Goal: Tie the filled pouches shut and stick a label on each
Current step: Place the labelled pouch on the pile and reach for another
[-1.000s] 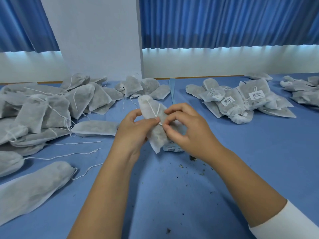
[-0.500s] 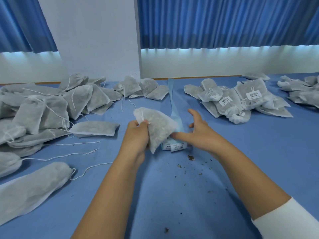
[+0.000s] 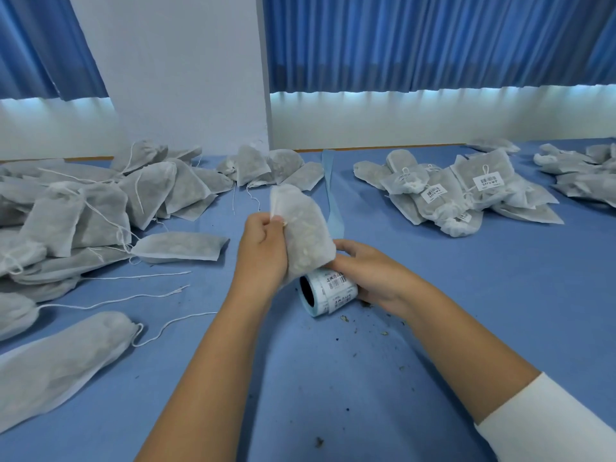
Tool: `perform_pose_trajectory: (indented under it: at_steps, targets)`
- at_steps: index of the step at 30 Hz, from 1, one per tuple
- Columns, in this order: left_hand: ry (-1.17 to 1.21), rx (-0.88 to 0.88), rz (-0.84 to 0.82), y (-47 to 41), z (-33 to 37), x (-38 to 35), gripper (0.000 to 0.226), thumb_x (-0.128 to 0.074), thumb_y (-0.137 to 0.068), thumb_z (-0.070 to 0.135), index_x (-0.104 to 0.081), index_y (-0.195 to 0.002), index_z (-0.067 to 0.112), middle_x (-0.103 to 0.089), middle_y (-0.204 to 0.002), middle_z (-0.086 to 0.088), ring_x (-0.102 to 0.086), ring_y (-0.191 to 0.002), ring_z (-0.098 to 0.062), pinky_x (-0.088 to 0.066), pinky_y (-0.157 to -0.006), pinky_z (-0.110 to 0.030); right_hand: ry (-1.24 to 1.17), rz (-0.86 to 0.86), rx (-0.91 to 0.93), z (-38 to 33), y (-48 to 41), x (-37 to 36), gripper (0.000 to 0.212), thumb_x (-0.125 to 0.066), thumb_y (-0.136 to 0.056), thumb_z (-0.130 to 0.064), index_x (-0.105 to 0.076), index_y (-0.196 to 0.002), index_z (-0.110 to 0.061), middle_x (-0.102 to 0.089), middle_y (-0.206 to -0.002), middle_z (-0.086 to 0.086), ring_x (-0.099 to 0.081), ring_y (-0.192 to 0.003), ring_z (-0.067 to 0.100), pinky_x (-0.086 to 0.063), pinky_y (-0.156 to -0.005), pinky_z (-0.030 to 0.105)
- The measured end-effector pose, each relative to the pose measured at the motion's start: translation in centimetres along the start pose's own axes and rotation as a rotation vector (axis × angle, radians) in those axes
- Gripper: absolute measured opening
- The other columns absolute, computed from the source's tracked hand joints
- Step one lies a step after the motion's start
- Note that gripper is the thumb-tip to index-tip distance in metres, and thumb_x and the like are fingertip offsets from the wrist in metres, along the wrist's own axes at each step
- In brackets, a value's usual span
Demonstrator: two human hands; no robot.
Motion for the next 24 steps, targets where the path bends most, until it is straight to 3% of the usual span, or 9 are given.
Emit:
perform_pose_trajectory:
  at_steps: [3, 6, 9, 13, 18, 24]
  targets:
    - [-0.118, 0.036, -0.061, 0.0, -0.7, -0.8, 0.019, -0.039, -0.105, 0.027, -0.055, -0.107, 0.017, -0.056, -0.091, 0.008, -0.050, -0.078, 0.000, -0.036, -0.061, -0.022, -0.053, -0.021, 0.005, -0.3, 0.2, -0.5, 0.056, -0.069, -0.087, -0.038, -0.048, -0.137, -0.024, -0.075, -0.098, -0.002, -0.072, -0.080, 0.008, -0.051, -0.057, 0.020]
    - [-0.164, 0.094, -0.071, -0.5, -1.5, -0.4, 0.018, -0.038, -0.103, 0.021, -0.055, -0.101, 0.014, -0.056, -0.086, 0.005, -0.050, -0.075, -0.009, -0.035, -0.060, -0.021, -0.050, -0.015, 0.011, -1.0, 0.7, 0.7, 0.059, -0.068, -0.087, -0.039, -0.041, -0.139, -0.032, -0.070, -0.105, 0.001, -0.069, -0.078, 0.011, -0.052, -0.061, 0.023]
    - [-0.208, 0.116, -0.092, -1.0, -1.8, -0.2, 0.019, -0.038, -0.101, 0.016, -0.053, -0.091, 0.010, -0.053, -0.081, -0.003, -0.047, -0.074, -0.018, -0.034, -0.057, -0.027, 0.129, -0.014, 0.096, -2.3, 1.7, 2.7, 0.045, -0.070, -0.084, -0.034, -0.054, -0.126, -0.040, -0.070, -0.095, -0.003, -0.068, -0.080, 0.010, -0.052, -0.070, 0.024]
    - [-0.214, 0.146, -0.081, -1.2, -2.1, -0.2, 0.018, -0.038, -0.099, 0.014, -0.050, -0.087, 0.009, -0.051, -0.079, -0.002, -0.045, -0.066, -0.014, -0.031, -0.054, -0.028, 0.359, 0.018, 0.272, -3.3, 2.6, 3.4, 0.017, -0.074, -0.083, -0.023, -0.072, -0.095, -0.035, -0.064, -0.083, -0.010, -0.059, -0.075, 0.003, -0.048, -0.066, 0.013]
    - [-0.209, 0.149, -0.072, -1.4, -2.3, 0.0, 0.018, -0.038, -0.099, 0.014, -0.048, -0.084, 0.011, -0.049, -0.077, -0.003, -0.043, -0.064, -0.014, -0.030, -0.054, -0.028, 0.501, 0.096, 0.441, -4.1, 2.8, 2.7, 0.015, -0.075, -0.083, -0.015, -0.075, -0.095, -0.025, -0.070, -0.086, -0.008, -0.061, -0.075, -0.003, -0.043, -0.068, 0.005]
    - [-0.242, 0.142, -0.068, -1.5, -2.3, -0.2, 0.026, -0.039, -0.100, 0.015, -0.041, -0.074, 0.015, -0.044, -0.071, 0.002, -0.039, -0.060, -0.012, -0.026, -0.051, -0.026, 0.575, 0.198, 0.504, -4.5, 2.9, 3.0, 0.013, -0.077, -0.082, -0.014, -0.078, -0.089, -0.025, -0.067, -0.089, -0.011, -0.062, -0.077, -0.004, -0.043, -0.067, 0.008]
Point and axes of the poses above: each hand's wrist, its own y-axis away from the middle knuckle, its own x-axis out of the back of the hand, z = x × y, the point moved 6 cm from there along -y, towards the middle knuckle
